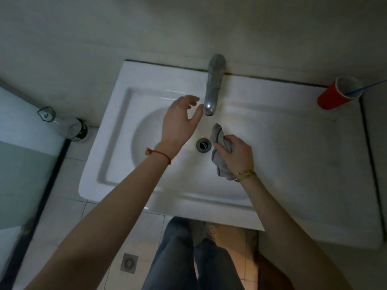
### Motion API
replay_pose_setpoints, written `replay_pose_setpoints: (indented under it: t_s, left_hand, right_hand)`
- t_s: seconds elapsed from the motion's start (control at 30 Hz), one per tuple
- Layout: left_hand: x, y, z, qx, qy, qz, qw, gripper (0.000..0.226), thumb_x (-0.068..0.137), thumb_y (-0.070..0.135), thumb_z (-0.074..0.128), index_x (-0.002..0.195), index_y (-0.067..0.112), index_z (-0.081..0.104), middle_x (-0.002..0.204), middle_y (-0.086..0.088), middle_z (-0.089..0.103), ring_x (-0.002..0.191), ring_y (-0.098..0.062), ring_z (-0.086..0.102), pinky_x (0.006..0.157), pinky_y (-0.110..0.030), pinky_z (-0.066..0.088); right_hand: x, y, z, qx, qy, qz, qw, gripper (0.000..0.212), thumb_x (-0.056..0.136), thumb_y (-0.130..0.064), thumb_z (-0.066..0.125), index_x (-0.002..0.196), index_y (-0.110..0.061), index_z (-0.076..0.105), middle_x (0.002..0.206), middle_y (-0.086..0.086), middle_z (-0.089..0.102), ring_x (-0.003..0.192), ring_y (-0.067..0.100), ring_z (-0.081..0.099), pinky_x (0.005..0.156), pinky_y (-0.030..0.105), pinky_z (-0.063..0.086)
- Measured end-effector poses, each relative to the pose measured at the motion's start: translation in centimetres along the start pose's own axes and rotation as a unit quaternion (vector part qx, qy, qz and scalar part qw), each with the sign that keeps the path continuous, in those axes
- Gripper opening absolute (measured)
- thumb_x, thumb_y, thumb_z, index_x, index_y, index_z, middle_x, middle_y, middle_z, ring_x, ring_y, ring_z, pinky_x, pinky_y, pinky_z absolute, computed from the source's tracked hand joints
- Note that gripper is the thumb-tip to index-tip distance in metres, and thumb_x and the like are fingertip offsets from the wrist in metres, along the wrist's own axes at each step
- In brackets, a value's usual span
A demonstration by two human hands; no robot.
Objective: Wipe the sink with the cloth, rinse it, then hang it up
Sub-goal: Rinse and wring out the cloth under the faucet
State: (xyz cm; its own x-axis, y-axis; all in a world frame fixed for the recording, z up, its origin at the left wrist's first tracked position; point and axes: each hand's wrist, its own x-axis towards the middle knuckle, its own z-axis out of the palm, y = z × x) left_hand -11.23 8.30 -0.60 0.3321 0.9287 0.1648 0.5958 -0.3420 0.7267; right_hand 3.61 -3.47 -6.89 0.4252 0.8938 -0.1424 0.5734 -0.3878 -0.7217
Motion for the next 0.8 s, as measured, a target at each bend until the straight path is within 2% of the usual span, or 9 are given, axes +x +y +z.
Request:
replay_pose_setpoints:
  t_s: [0.1, 0.2, 0.27, 0.4, 0.47, 0.57, 0.67, 0.8]
  left_hand:
    - [4.1, 0.6, 0.9, -0.046, -0.039, -0.014, 0.998, 0.037, 0.095, 0.042, 0.057, 0.117, 0.013, 0.066, 0.106, -0.001, 0.070, 0.092, -0.010, 0.064, 0.077, -0.021, 0.051]
    - [6.3, 0.5, 1.4, -0.086, -0.080, -0.013, 0.993, 0.026, 0.097, 0.034, 0.059, 0.106, 0.012, 0.070, 0.099, -0.003, 0.073, 0.084, -0.008, 0.062, 0.070, -0.007, 0.044]
    - [6.9, 0.4, 1.5, -0.114, -0.111, 0.004, 0.987, 0.024, 0.098, 0.027, 0.057, 0.096, 0.006, 0.070, 0.093, -0.007, 0.074, 0.078, -0.010, 0.062, 0.066, -0.004, 0.040]
    - [7.4, 0.2, 1.4, -0.161, -0.142, 0.018, 0.977, 0.028, 0.099, 0.019, 0.055, 0.086, -0.001, 0.068, 0.083, -0.011, 0.071, 0.076, -0.016, 0.062, 0.064, -0.010, 0.042]
    - [7.8, 0.2, 1.5, -0.162, -0.144, 0.026, 0.976, 0.029, 0.099, 0.019, 0.054, 0.085, -0.003, 0.067, 0.082, -0.012, 0.070, 0.075, -0.017, 0.062, 0.067, -0.019, 0.045]
    - [7.9, 0.1, 1.7, -0.174, -0.143, 0.027, 0.974, 0.030, 0.097, 0.020, 0.053, 0.085, -0.004, 0.065, 0.082, -0.015, 0.069, 0.075, -0.019, 0.062, 0.069, -0.023, 0.046]
    - [8.3, 0.2, 1.7, -0.201, -0.131, 0.023, 0.971, 0.033, 0.096, 0.023, 0.052, 0.086, -0.006, 0.065, 0.082, -0.016, 0.069, 0.078, -0.024, 0.064, 0.073, -0.029, 0.049]
    - [8.7, 0.7, 1.5, -0.206, -0.123, 0.019, 0.971, 0.026, 0.099, 0.014, 0.053, 0.088, -0.006, 0.066, 0.077, 0.005, 0.066, 0.075, -0.003, 0.062, 0.069, -0.010, 0.045]
  right_hand:
    - [2.2, -1.1, 0.9, 0.038, 0.003, 0.031, 0.999, 0.023, 0.085, -0.042, 0.069, 0.091, -0.020, 0.062, 0.084, -0.002, 0.064, 0.080, 0.016, 0.060, 0.073, 0.022, 0.043]
    - [3.4, -1.9, 1.9, 0.078, 0.019, 0.062, 0.995, 0.024, 0.082, -0.040, 0.072, 0.093, -0.020, 0.064, 0.084, -0.004, 0.064, 0.082, 0.014, 0.060, 0.075, 0.021, 0.044]
    - [3.9, -2.0, 2.6, 0.088, 0.034, 0.077, 0.993, 0.024, 0.081, -0.038, 0.073, 0.093, -0.019, 0.065, 0.082, -0.006, 0.063, 0.080, 0.013, 0.059, 0.073, 0.018, 0.043]
    - [4.7, -2.2, 3.7, 0.118, 0.051, 0.085, 0.988, 0.017, 0.081, -0.036, 0.074, 0.087, -0.025, 0.063, 0.076, -0.009, 0.062, 0.074, 0.008, 0.057, 0.066, 0.005, 0.040]
    - [4.9, -2.1, 4.2, 0.119, 0.058, 0.079, 0.988, 0.017, 0.082, -0.035, 0.074, 0.090, -0.023, 0.065, 0.078, -0.008, 0.063, 0.075, 0.008, 0.059, 0.068, 0.010, 0.043]
    - [5.2, -2.1, 4.8, 0.116, 0.062, 0.076, 0.988, 0.021, 0.082, -0.035, 0.073, 0.093, -0.018, 0.066, 0.080, -0.007, 0.064, 0.077, 0.009, 0.060, 0.072, 0.018, 0.046]
    - [5.6, -2.1, 5.2, 0.112, 0.057, 0.069, 0.990, 0.019, 0.084, -0.035, 0.071, 0.091, -0.018, 0.065, 0.078, -0.008, 0.063, 0.075, 0.007, 0.058, 0.068, 0.010, 0.042]
    - [6.1, -2.2, 5.3, 0.116, 0.047, 0.054, 0.991, 0.018, 0.087, -0.034, 0.068, 0.088, -0.017, 0.064, 0.075, -0.008, 0.062, 0.071, 0.003, 0.056, 0.064, 0.005, 0.039]
